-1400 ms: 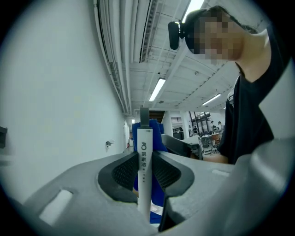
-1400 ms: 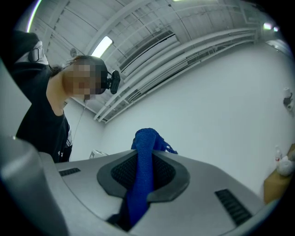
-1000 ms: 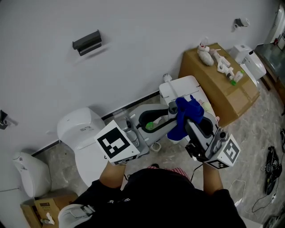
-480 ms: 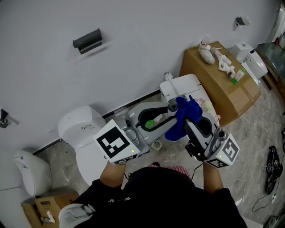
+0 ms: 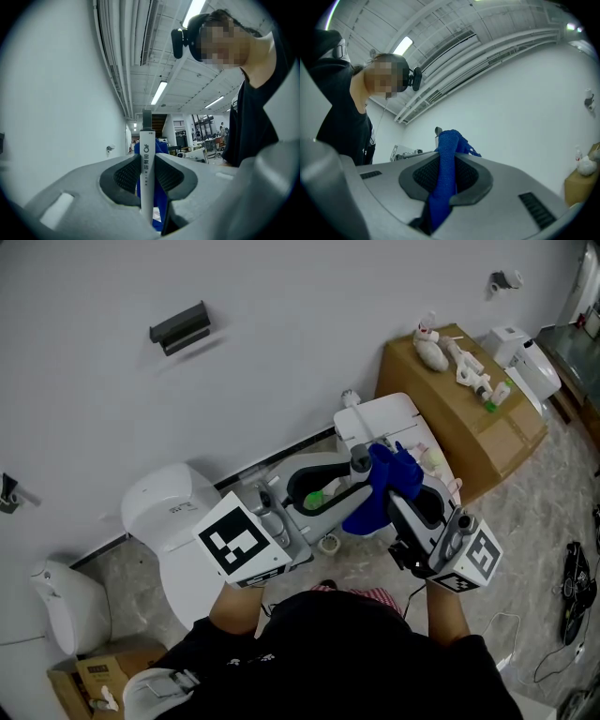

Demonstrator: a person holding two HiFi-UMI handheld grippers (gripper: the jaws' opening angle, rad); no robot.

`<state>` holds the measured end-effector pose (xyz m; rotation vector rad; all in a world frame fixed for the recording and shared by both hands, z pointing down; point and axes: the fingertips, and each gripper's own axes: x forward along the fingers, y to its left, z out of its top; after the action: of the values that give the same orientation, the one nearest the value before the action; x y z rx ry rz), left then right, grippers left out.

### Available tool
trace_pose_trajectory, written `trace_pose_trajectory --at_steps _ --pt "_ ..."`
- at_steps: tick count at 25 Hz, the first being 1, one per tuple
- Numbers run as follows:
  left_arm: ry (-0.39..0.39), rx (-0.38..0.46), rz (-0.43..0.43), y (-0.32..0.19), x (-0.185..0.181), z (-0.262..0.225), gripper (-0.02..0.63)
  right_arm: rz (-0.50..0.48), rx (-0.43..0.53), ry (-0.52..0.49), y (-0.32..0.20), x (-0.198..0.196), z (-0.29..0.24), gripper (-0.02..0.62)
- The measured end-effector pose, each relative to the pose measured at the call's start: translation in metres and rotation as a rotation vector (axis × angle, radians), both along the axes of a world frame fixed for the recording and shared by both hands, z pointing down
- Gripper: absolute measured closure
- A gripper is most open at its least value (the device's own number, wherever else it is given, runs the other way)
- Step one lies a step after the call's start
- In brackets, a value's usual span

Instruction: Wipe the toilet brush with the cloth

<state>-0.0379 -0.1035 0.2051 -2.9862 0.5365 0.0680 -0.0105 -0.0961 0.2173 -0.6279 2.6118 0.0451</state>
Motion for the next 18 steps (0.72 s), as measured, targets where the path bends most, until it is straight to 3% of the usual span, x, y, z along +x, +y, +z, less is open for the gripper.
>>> trace_pose_trajectory --at_steps 18 --pt "-0.003 -0.009 0.001 0.007 0.011 -0.001 0.512 0.045 -0.02 0.015 0.007 0.013 0.01 0.532"
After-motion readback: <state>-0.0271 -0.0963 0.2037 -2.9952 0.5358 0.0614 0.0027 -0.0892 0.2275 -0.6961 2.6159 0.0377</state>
